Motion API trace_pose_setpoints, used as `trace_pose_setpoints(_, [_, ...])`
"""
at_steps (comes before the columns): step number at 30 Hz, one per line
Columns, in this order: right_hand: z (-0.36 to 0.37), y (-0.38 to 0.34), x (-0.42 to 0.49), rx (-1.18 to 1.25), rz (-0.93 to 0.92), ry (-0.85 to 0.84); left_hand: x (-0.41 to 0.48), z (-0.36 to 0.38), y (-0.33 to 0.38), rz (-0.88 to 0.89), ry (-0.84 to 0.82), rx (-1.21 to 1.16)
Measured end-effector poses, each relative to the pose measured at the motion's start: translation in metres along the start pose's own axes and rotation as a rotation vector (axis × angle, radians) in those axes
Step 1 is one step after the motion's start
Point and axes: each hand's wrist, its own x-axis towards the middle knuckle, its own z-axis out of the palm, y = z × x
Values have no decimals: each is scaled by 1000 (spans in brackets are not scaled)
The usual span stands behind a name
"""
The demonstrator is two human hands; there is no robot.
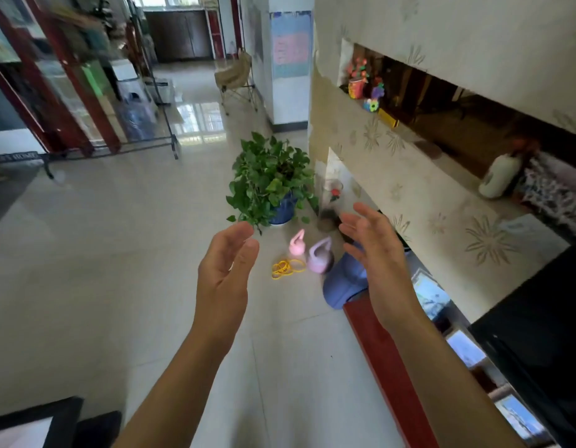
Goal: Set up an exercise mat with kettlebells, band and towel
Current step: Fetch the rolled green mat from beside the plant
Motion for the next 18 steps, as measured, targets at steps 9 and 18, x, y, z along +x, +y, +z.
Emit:
trace_pose_setpoints(9, [45,32,167,-94,-22,136,202,27,-49,-30,-96,-129])
trace_pose_setpoints(18, [17,61,302,-195,17,453,365,110,-84,-76,-383,-168])
